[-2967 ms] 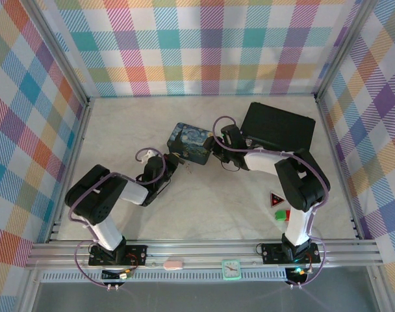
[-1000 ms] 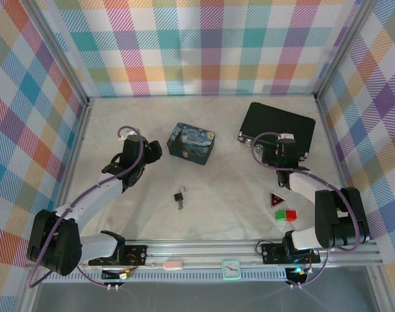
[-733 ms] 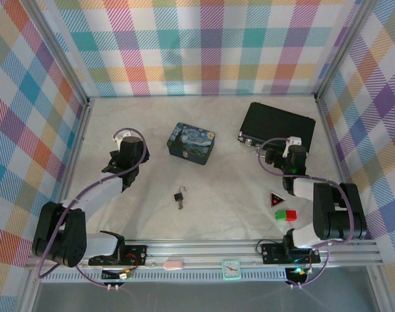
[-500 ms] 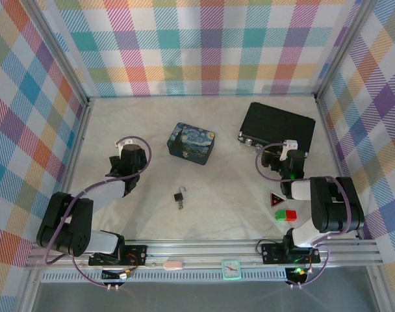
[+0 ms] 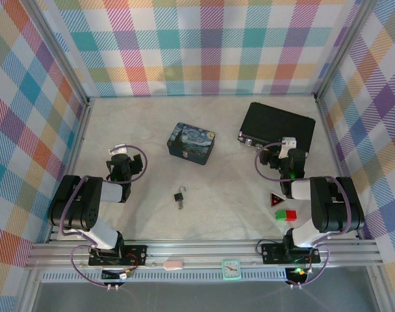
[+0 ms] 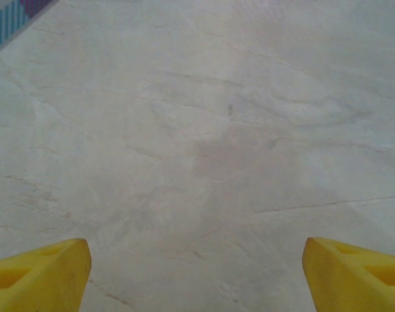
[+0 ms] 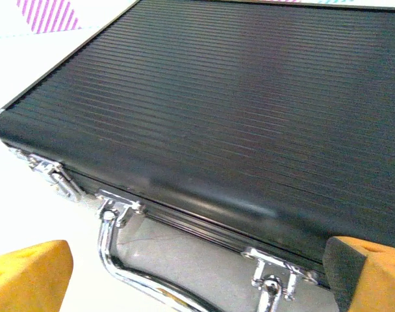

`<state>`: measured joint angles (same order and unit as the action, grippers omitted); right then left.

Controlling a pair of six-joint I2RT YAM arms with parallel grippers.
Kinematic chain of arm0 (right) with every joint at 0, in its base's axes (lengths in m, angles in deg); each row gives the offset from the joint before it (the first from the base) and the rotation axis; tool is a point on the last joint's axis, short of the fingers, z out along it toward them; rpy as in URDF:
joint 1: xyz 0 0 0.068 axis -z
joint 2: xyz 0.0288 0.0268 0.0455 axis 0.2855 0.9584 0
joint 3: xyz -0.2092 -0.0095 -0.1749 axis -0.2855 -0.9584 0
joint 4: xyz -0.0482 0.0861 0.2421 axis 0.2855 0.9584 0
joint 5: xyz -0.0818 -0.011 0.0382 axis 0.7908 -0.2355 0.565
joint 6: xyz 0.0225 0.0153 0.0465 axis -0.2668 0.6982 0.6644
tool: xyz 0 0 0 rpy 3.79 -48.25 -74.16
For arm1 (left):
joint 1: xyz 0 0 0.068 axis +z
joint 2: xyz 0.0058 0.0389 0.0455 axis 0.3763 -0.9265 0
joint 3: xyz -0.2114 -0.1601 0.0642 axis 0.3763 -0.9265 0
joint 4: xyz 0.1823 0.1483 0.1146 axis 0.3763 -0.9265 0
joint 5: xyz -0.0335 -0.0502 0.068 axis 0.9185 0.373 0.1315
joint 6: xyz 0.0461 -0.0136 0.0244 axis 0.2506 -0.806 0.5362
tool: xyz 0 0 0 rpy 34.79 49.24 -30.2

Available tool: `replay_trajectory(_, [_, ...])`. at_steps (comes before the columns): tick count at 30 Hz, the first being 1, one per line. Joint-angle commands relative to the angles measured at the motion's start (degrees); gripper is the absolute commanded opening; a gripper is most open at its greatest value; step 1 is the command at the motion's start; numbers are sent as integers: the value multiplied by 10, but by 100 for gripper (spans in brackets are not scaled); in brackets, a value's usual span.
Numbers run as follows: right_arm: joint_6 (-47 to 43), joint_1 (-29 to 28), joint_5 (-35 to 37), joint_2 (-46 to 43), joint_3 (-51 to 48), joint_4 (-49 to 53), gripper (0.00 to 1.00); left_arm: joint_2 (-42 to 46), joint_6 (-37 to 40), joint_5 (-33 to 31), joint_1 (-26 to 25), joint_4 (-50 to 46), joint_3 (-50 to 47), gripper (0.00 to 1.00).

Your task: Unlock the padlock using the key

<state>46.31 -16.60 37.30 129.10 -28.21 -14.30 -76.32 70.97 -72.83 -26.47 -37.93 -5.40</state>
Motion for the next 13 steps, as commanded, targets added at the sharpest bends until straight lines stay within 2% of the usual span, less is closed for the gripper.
replay_trajectory(1, [-17,-2,-29,4,12,-6,99,1,9,27,1,57,0,85])
replay_trajectory(13, [-16,-1,-29,4,12,-6,99,0,9,25,1,55,1,91])
